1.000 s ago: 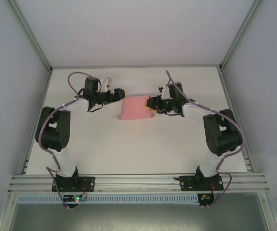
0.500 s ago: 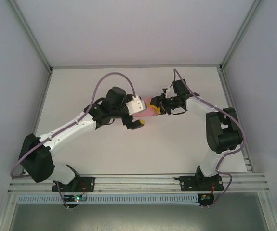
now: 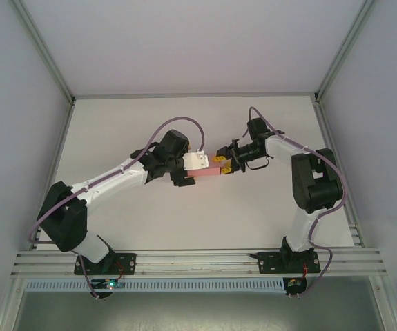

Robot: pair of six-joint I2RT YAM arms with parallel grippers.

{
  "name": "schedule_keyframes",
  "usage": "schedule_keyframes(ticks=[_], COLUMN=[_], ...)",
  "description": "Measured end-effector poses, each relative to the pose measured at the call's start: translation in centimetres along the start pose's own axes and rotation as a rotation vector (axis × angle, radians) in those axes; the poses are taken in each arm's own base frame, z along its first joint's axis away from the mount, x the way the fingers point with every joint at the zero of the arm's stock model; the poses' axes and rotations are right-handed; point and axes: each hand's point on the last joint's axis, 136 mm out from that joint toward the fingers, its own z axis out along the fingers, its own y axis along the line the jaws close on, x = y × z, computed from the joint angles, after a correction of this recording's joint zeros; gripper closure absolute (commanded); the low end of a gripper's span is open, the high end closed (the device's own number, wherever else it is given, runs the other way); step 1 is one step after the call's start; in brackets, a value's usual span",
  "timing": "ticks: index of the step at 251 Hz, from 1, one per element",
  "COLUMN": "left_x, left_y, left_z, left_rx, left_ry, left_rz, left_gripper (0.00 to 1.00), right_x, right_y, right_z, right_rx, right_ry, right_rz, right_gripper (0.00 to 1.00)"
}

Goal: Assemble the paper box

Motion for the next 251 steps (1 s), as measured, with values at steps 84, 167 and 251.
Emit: schedule_keyframes(ticks=[84, 167, 251], left_x=[0.1, 0.7, 0.5], left_y=[-0.7, -0.4, -0.4], left_z=[0.6, 1.6, 1.7], left_rx=[0.052, 0.055, 0.064], left_ry=[0.013, 0.060, 0.059], left_rz=[0.015, 0.013, 0.002], left_gripper=[0.16, 0.53, 0.58], right_x=[0.4, 0.0, -0.3], right_y=[0.4, 0.5, 0.6], right_z=[-0.2, -0.3, -1.0], right_rx=[-0.008, -0.009, 0.001], right_ry=[0.024, 0.010, -0.034], right_rz=[0.023, 0.047, -0.002], right_gripper=[0.67, 0.59, 0.02])
